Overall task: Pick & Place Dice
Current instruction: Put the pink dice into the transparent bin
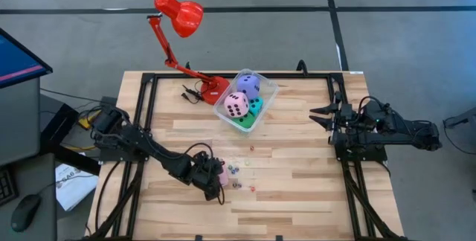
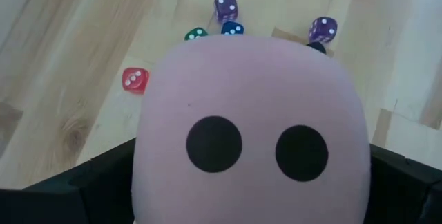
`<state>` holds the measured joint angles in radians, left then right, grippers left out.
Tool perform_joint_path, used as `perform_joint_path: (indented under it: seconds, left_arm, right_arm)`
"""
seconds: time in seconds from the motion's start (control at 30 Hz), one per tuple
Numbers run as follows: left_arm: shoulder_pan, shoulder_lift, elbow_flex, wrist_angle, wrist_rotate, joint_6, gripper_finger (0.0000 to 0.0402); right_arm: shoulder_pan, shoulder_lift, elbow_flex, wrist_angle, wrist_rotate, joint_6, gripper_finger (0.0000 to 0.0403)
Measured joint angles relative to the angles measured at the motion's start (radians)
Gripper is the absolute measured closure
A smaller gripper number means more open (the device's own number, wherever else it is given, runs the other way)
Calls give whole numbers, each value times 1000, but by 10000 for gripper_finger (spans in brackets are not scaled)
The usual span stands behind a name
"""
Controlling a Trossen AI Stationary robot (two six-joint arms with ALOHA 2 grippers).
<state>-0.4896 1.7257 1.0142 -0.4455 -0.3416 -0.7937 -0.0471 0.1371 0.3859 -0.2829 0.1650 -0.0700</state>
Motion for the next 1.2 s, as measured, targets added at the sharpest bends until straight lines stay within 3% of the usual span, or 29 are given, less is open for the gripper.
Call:
perform_joint_path:
  seconds: [0.33, 0.6, 0.87, 1.2]
  left_arm:
    - [-1, 0, 0, 108, 0, 5, 2]
    - [-1, 0, 0, 107, -1, 5, 5]
    - [-1, -1, 0, 106, -2, 4, 42]
    - [-1, -1, 0, 106, -2, 3, 37]
  right_arm:
    - [0, 0, 0, 0, 0, 0, 305]
    - [0, 0, 0, 0, 0, 3, 305]
    - [0, 0, 0, 0, 0, 3, 305]
    - [0, 0, 0, 0, 0, 15, 305]
